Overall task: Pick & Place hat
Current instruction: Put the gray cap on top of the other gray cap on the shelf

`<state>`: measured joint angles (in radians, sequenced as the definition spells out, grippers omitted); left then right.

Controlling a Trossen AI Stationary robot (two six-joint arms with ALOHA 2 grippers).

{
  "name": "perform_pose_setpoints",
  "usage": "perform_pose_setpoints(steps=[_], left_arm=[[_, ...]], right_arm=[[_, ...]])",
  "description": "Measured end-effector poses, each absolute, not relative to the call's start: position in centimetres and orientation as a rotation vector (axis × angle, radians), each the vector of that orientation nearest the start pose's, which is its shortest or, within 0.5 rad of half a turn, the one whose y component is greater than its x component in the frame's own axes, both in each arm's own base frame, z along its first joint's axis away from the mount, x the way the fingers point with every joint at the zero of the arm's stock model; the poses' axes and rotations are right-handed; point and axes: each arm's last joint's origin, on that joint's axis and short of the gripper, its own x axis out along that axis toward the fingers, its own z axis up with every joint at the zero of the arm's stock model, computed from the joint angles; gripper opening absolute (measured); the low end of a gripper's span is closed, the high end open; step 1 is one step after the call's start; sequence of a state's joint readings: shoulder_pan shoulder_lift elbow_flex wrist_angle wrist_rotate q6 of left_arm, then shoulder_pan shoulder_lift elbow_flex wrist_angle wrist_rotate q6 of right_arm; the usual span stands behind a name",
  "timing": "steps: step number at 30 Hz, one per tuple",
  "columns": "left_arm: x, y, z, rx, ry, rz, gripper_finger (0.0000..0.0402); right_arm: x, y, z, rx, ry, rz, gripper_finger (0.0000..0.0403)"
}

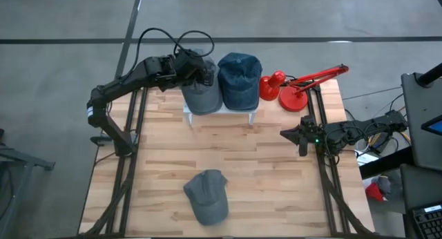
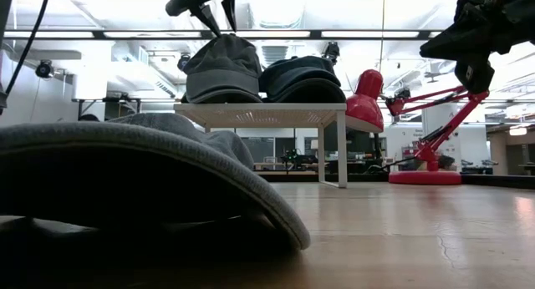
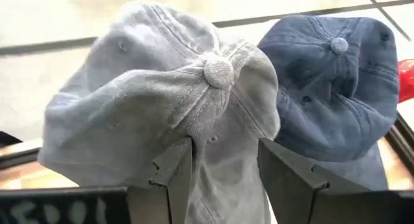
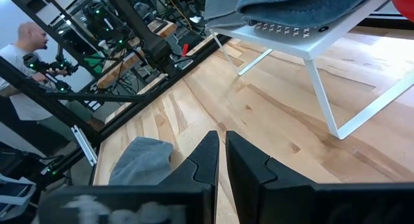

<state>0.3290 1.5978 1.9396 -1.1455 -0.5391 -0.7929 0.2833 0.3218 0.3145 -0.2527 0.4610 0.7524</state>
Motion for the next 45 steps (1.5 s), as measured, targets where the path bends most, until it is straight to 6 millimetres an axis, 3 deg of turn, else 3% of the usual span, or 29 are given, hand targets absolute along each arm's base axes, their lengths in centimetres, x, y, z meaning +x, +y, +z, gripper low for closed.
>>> perform_pose_setpoints(steps=[9,26,36,45], left_arm=[[27.9,11.3,44.1,-0.497,0.454,1.157,0.0169],[26.4,10.7,45.6,-0.462,0.412,1.144,0.0169],[24.9,6.1,47.5,-0.58,0.393,0.861,0.0167],[25.7,0.0,46.9,-0.685,0.487,0.637,0.0167]], right_arm=[[10.5,1.7,22.1,0.652,0.164,-0.258,0.0027],[10.5,1.7,22.1,0.652,0.164,-0.258,0.0027],[10.5,1.7,22.1,0.651,0.169,-0.251,0.0027],[10.5,1.9,22.1,0.662,0.189,-0.21,0.0027]])
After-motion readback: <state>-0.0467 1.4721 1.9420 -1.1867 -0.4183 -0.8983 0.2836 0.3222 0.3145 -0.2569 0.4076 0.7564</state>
